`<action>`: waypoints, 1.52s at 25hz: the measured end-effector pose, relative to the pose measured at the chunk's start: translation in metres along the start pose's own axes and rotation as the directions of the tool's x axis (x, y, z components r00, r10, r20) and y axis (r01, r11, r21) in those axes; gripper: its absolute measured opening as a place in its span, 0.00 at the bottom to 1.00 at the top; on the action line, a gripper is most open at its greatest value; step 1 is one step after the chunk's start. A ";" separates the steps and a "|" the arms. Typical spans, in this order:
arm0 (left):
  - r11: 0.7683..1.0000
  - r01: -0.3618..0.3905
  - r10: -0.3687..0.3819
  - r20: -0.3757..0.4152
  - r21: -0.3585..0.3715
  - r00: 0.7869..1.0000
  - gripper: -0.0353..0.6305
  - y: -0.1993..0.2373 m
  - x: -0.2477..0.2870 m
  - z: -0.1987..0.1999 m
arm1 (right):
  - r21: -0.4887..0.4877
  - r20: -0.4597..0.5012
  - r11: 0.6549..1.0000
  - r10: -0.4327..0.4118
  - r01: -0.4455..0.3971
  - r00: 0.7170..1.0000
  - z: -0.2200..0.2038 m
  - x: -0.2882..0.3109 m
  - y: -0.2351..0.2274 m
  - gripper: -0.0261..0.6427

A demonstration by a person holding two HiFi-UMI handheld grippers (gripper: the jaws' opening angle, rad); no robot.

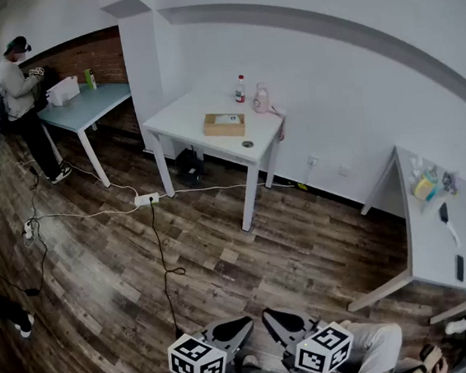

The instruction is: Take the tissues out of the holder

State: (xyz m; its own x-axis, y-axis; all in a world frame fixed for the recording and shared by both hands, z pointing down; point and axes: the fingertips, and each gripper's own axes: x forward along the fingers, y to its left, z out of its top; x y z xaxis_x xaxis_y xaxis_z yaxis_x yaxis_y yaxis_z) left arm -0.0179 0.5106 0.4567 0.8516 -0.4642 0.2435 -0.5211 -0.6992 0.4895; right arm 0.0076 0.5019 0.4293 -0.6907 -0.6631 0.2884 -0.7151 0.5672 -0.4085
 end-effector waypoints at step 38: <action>0.996 -0.081 0.079 0.055 0.037 0.995 0.08 0.005 0.000 0.013 | -0.016 -0.012 1.000 -0.012 0.012 1.000 -0.004 0.000 -0.007 0.06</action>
State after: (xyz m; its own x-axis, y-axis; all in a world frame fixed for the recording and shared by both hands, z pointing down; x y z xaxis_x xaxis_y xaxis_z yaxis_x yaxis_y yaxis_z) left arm -0.0210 0.5003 0.4483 0.8034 -0.5469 0.2354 -0.5902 -0.6789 0.4368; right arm 0.0121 0.4997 0.4354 -0.6830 -0.6643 0.3038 -0.7252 0.5667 -0.3912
